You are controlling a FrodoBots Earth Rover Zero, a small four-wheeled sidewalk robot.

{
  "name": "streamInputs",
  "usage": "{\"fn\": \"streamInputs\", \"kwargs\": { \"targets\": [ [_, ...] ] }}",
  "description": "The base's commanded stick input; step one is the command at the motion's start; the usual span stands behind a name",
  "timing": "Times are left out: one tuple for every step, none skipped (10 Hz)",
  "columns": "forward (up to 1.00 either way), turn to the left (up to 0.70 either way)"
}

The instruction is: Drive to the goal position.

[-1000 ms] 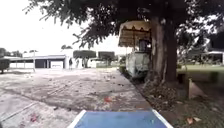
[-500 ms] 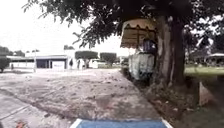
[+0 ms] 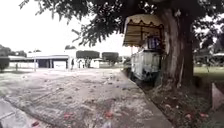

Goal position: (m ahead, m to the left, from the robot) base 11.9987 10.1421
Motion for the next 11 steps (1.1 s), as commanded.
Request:
{"fn": "streamInputs", "kwargs": {
  "targets": [
    [0.5,0.0],
    [0.5,0.0],
    [0.5,0.0],
    [0.5,0.0],
    [0.5,0.0],
    [0.5,0.0],
    [0.5,0.0],
    [0.5,0.0],
    [0.5,0.0],
    [0.5,0.0],
    [0.5,0.0]
  ]
}}
